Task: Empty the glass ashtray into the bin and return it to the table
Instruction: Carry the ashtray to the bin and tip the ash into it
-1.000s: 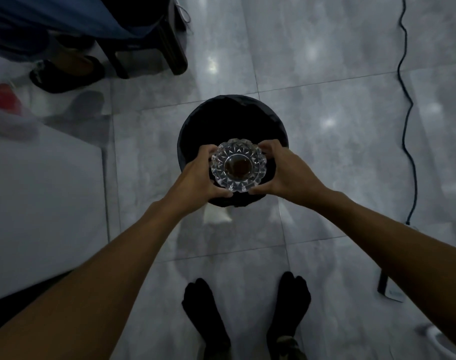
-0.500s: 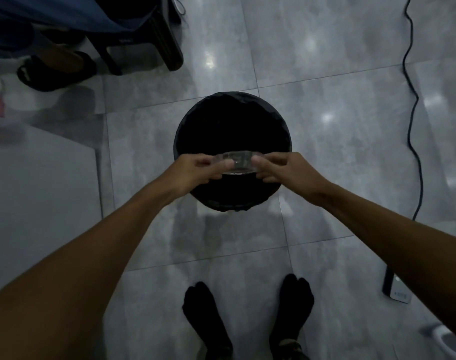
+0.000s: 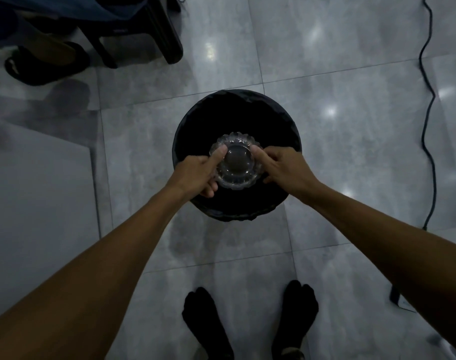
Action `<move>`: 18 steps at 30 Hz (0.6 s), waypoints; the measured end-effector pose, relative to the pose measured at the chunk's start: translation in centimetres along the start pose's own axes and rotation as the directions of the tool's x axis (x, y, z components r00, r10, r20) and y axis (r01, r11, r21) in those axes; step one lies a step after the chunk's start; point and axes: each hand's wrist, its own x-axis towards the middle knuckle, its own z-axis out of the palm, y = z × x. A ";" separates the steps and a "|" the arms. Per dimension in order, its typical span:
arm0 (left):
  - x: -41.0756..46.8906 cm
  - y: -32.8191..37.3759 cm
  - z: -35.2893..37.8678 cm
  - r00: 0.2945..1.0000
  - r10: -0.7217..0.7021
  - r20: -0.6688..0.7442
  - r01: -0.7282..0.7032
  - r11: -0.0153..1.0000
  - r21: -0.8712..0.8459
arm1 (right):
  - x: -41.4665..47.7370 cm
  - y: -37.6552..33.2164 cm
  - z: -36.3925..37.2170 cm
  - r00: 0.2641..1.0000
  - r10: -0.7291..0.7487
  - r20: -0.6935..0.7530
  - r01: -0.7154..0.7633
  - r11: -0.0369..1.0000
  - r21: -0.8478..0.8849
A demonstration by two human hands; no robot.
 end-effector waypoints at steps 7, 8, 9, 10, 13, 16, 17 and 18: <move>0.6 0.3 0.2 0.997 0.013 0.071 -0.011 0.999 -0.036 | 0.1 -1.1 0.9 0.999 0.021 0.048 -0.021 1.000 0.006; 0.6 0.3 0.1 0.996 0.010 0.084 -0.007 0.999 -0.036 | -0.1 -1.3 1.1 0.997 0.020 0.075 -0.020 1.000 0.000; 0.7 0.2 0.1 0.995 0.007 0.097 -0.005 1.000 -0.024 | -0.1 -1.4 1.5 0.996 0.021 0.089 -0.017 0.999 -0.042; 0.7 0.2 0.1 0.994 0.005 0.109 -0.005 1.000 -0.002 | -0.2 -1.5 1.9 0.996 0.018 0.091 -0.009 0.995 -0.100; 0.4 0.3 0.6 0.989 -0.005 0.146 -0.002 0.999 0.045 | 0.0 -2.2 2.9 0.996 0.013 0.088 0.014 0.954 -0.300; 0.2 0.2 1.1 0.990 -0.016 0.142 0.014 1.000 0.014 | 0.4 -2.8 3.3 0.999 0.003 0.048 0.018 0.903 -0.428; 0.2 0.0 1.1 0.991 -0.013 0.134 0.012 1.000 0.013 | 0.6 -3.0 3.3 0.999 -0.003 0.048 0.024 0.892 -0.452; 0.1 -0.2 1.0 0.993 -0.011 0.121 0.008 1.000 0.023 | 0.8 -3.1 3.3 0.998 -0.010 0.055 0.035 0.881 -0.473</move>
